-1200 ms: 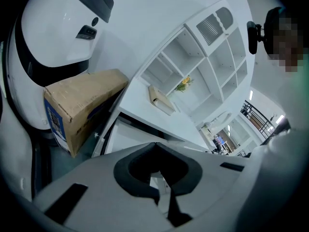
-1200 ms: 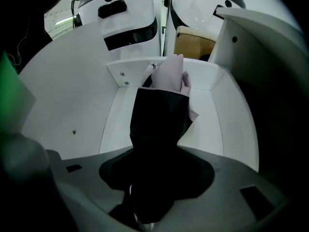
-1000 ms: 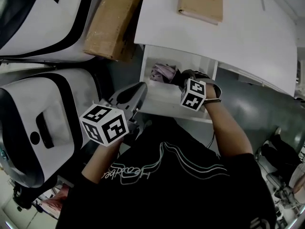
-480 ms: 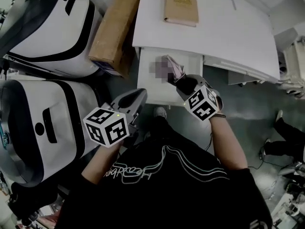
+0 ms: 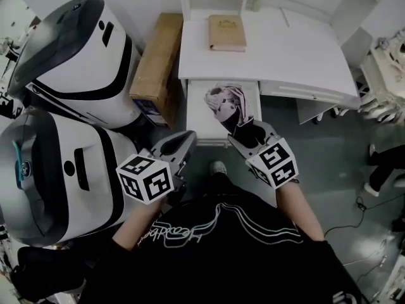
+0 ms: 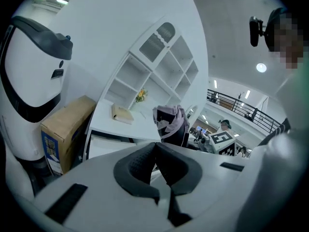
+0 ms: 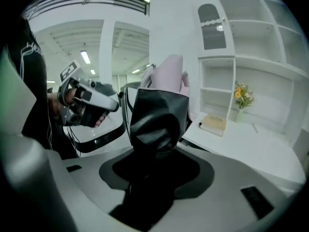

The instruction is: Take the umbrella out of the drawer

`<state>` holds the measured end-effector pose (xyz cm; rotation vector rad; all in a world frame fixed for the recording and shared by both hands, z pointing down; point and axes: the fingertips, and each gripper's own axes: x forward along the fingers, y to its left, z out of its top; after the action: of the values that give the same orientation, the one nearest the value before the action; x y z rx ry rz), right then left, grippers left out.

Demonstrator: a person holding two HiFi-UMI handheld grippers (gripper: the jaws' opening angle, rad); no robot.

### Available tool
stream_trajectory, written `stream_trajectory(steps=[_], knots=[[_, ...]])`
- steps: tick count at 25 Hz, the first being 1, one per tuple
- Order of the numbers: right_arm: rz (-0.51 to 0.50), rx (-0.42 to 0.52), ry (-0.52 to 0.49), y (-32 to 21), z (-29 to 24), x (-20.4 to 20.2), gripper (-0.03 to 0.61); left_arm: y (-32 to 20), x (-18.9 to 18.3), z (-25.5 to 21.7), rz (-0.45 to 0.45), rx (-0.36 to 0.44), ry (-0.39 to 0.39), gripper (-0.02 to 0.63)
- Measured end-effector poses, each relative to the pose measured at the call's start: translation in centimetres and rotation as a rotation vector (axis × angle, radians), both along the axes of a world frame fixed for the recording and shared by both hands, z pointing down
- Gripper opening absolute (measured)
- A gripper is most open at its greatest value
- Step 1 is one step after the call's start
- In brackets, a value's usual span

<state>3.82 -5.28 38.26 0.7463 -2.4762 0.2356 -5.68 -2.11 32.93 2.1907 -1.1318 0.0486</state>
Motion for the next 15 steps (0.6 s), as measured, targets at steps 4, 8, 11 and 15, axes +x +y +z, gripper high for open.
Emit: stream_trajectory(steps=[4, 8, 11, 15], knots=[[0.046, -0.02, -0.168, 2.5, -3.0, 0.1, 0.209, 1.8, 0.0, -1.3, 0.024, 0.036, -0.008, 0.02], [0.078, -0.014, -0.267, 4.1, -4.5, 0.8, 0.209, 2.9, 0.3, -1.5, 0.045, 0.035, -0.014, 0.02], [0.091, 0.006, -0.31, 4.9, -5.3, 1.3, 0.207, 3.2, 1.0, -1.7, 0.063, 0.039, -0.007, 0.02], [0.111, 0.007, -0.331, 5.1, -5.8, 1.9, 0.207, 3.4, 2.1, -1.9, 0.087, 0.04, -0.001, 0.02]])
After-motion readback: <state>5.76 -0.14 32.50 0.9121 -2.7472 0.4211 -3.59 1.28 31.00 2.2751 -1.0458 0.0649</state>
